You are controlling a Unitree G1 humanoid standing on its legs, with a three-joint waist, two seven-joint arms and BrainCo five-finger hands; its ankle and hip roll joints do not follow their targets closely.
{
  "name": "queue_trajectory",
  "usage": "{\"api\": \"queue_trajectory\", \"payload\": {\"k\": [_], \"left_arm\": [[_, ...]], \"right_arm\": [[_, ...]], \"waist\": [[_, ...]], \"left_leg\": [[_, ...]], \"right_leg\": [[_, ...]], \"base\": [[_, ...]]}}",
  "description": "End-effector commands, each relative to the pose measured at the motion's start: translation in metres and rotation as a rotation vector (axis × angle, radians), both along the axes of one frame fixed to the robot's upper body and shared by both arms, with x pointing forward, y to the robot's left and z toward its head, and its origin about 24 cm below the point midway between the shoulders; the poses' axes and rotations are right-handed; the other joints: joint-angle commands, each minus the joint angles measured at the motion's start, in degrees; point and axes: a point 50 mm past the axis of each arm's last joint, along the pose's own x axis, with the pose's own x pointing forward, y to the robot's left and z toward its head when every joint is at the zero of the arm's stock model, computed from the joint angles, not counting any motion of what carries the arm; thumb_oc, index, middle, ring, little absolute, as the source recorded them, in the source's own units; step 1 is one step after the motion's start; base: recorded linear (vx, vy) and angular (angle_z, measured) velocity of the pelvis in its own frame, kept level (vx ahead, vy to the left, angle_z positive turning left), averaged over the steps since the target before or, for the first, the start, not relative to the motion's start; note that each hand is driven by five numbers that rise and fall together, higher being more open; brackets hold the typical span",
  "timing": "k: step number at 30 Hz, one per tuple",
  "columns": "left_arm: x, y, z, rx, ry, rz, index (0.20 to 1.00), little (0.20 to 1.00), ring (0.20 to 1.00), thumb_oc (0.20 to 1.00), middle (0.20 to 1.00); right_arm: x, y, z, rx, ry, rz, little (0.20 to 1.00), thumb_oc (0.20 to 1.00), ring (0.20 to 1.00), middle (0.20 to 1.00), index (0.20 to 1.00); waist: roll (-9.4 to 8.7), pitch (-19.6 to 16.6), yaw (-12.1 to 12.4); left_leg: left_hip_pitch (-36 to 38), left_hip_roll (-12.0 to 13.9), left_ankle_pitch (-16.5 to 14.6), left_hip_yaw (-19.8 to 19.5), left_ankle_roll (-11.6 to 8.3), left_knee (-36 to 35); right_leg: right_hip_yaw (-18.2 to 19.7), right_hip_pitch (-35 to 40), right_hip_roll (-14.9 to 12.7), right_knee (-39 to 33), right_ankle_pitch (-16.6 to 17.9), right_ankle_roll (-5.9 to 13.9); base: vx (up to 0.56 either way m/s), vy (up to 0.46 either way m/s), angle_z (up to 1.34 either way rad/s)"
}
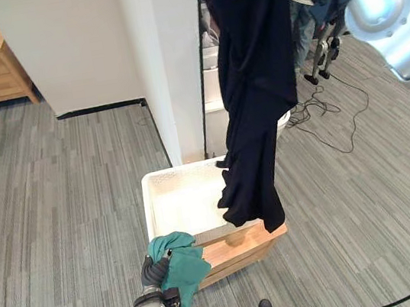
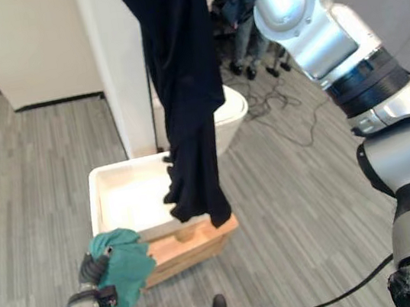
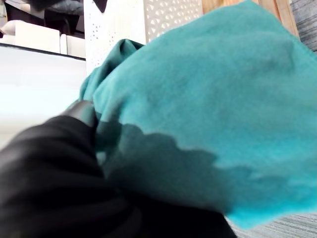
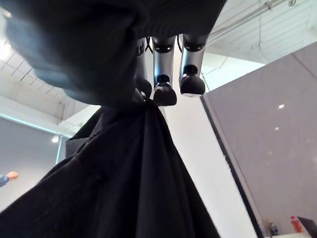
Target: Tidy up the quilt and then pick up the clothes from the bed and put them into the laundry hamper.
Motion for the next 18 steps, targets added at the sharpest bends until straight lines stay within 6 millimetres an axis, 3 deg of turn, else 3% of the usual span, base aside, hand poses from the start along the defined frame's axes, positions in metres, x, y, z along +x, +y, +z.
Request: {"api": "queue_trajectory", "payload": {"k": [1, 7, 9, 10, 11, 12, 13, 14, 16, 18], "left_arm": [[0.026, 0.003, 0.031, 0.023, -0.179, -0.058, 0.2, 0.2, 0.2, 0.2, 0.2], [0.03, 0.004, 0.038, 0.032, -0.21, -0.086, 0.2, 0.2, 0.2, 0.2, 0.2], [0.035, 0.006, 0.046, 0.048, -0.242, -0.109, 0.2, 0.2, 0.2, 0.2, 0.2], [0.035, 0.006, 0.046, 0.049, -0.242, -0.11, 0.2, 0.2, 0.2, 0.2, 0.2], [0.039, 0.004, 0.053, 0.052, -0.271, -0.127, 0.2, 0.2, 0.2, 0.2, 0.2], [0.039, 0.005, 0.053, 0.052, -0.271, -0.128, 0.2, 0.2, 0.2, 0.2, 0.2], [0.043, 0.004, 0.06, 0.057, -0.302, -0.139, 0.2, 0.2, 0.2, 0.2, 0.2], [0.045, 0.002, 0.062, 0.06, -0.313, -0.146, 0.2, 0.2, 0.2, 0.2, 0.2], [0.046, 0.001, 0.063, 0.06, -0.318, -0.145, 0.2, 0.2, 0.2, 0.2, 0.2], [0.046, -0.001, 0.066, 0.059, -0.332, -0.139, 0.2, 0.2, 0.2, 0.2, 0.2]], "right_arm": [[-0.016, -0.012, 0.049, 0.054, -0.161, -0.078, 0.2, 0.2, 0.2, 0.2, 0.2], [0.01, -0.014, 0.022, 0.038, -0.037, -0.128, 0.2, 0.2, 0.2, 0.2, 0.2], [0.027, -0.024, 0.002, 0.03, 0.046, -0.195, 0.2, 0.2, 0.2, 0.2, 0.2], [0.027, -0.024, 0.002, 0.03, 0.046, -0.195, 0.2, 0.2, 0.2, 0.2, 0.2], [0.039, -0.037, -0.015, 0.042, 0.111, -0.251, 0.2, 0.2, 0.2, 0.2, 0.2], [0.039, -0.038, -0.015, 0.042, 0.112, -0.252, 0.2, 0.2, 0.2, 0.2, 0.2], [0.047, -0.058, -0.03, 0.052, 0.165, -0.33, 0.2, 0.2, 0.2, 0.2, 0.2], [0.049, -0.066, -0.038, 0.061, 0.192, -0.354, 0.2, 0.2, 0.2, 0.2, 0.2], [0.051, -0.072, -0.046, 0.074, 0.218, -0.368, 0.2, 0.2, 0.2, 0.2, 0.2], [0.054, -0.079, -0.07, 0.096, 0.278, -0.378, 0.2, 0.2, 0.2, 0.2, 0.2]], "waist": [[0.17, 1.78, 1.4], [1.0, 4.57, 3.18], [1.79, 6.42, 4.06], [1.76, 6.28, 4.04], [2.47, 7.54, 4.44], [2.44, 7.43, 4.45], [3.05, 8.29, 4.65], [3.33, 8.48, 4.66], [3.52, 8.69, 4.57], [4.12, 9.06, 4.27]], "left_leg": [[3.04, 3.23, -5.27, 1.03, -2.76, -0.03], [-1.64, 3.06, -3.93, -0.74, -2.9, -0.03], [-4.04, 2.85, -3.07, -1.43, -3.02, -0.03], [-4.2, 2.85, -3.04, -1.47, -3.02, -0.03], [-5.55, 2.71, -2.55, -1.59, -3.14, -0.03], [-5.68, 2.71, -2.52, -1.61, -3.14, -0.03], [-7.09, 2.74, -2.14, -1.66, -3.34, -0.03], [-7.5, 2.8, -2.16, -1.65, -3.37, -0.03], [-7.61, 2.87, -2.21, -1.48, -3.37, -0.03], [-7.25, 3.0, -2.3, -1.07, -3.29, -0.03]], "right_leg": [[-1.9, 1.32, -2.15, 0.01, -7.47, 3.6], [-2.74, -2.35, -2.05, 0.01, -6.95, 3.63], [-2.81, -4.54, -2.14, 0.01, -6.34, 3.65], [-2.84, -4.68, -2.14, 0.01, -6.32, 3.65], [-2.89, -5.92, -2.25, 0.01, -5.94, 3.66], [-2.9, -6.04, -2.25, 0.01, -5.92, 3.66], [-3.21, -7.25, -2.34, 0.01, -5.65, 3.79], [-3.24, -7.63, -2.34, 0.01, -5.58, 3.84], [-3.1, -7.84, -2.29, 0.01, -5.56, 3.89], [-2.69, -7.78, -2.27, 0.01, -5.57, 3.86]], "base": [[-0.01, -0.004, 0.2], [-0.06, -0.002, 0.17], [-0.07, -0.009, 0.08], [-0.05, -0.005, 0.06], [-0.04, 0.002, 0.05], [-0.08, 0.004, 0.17], [-0.05, 0.002, 0.18], [-0.06, 0.008, 0.12], [-0.01, 0.004, -0.02], [-0.01, 0.008, -0.05]]}}
